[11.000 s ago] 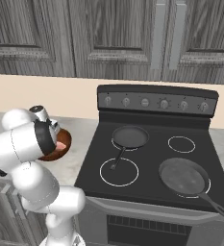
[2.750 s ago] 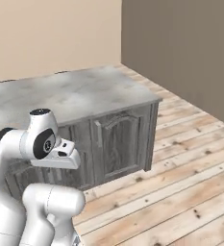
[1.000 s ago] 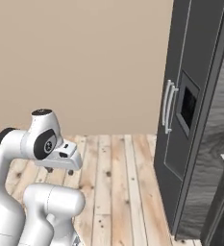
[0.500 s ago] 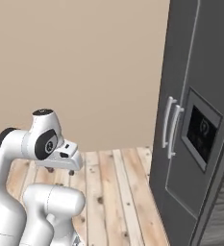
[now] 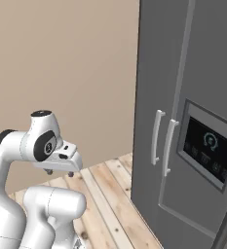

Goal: Place one of the steaks on the plate and the other in the bowl. Then place the bowl in the fridge.

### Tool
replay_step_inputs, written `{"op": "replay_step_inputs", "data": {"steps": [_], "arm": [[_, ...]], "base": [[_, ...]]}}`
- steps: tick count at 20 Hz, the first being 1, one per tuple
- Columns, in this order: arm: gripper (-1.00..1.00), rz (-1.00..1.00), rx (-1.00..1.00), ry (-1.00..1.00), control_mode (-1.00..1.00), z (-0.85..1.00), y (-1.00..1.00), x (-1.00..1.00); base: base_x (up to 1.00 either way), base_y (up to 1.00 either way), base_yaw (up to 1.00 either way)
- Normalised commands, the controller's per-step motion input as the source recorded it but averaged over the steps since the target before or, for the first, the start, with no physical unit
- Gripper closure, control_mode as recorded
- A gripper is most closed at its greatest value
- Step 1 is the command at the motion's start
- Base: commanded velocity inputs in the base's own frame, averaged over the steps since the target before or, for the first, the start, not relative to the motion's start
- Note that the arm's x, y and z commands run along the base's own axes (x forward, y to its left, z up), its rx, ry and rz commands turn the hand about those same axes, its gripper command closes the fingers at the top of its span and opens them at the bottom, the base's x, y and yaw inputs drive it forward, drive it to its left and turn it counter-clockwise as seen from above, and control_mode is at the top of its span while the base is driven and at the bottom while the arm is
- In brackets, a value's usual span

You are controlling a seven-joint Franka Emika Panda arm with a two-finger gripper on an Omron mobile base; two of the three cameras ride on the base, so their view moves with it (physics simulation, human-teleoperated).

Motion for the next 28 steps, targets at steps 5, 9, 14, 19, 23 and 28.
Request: {"op": "replay_step_inputs", "data": {"steps": [5, 9, 14, 19, 23, 28], "arm": [[-1.00, 0.00, 0.00, 0.00, 1.00, 0.00, 0.00, 0.00], [-1.00, 0.00, 0.00, 0.00, 1.00, 0.00, 0.00, 0.00], [-1.00, 0.00, 0.00, 0.00, 1.00, 0.00, 0.00, 0.00], [-1.00, 0.00, 0.00, 0.00, 1.00, 0.00, 0.00, 0.00], [-1.00, 0.00, 0.00, 0.00, 1.00, 0.00, 0.00, 0.00], [-1.00, 0.00, 0.00, 0.00, 1.00, 0.00, 0.00, 0.00]], "base": [[0.63, 0.84, -0.61], [0.06, 0.53, -0.74], [-0.02, 0.03, -0.95], [-0.03, 0.02, -0.93], [-0.05, 0.41, -0.31], [0.00, 0.32, -0.12]]}}
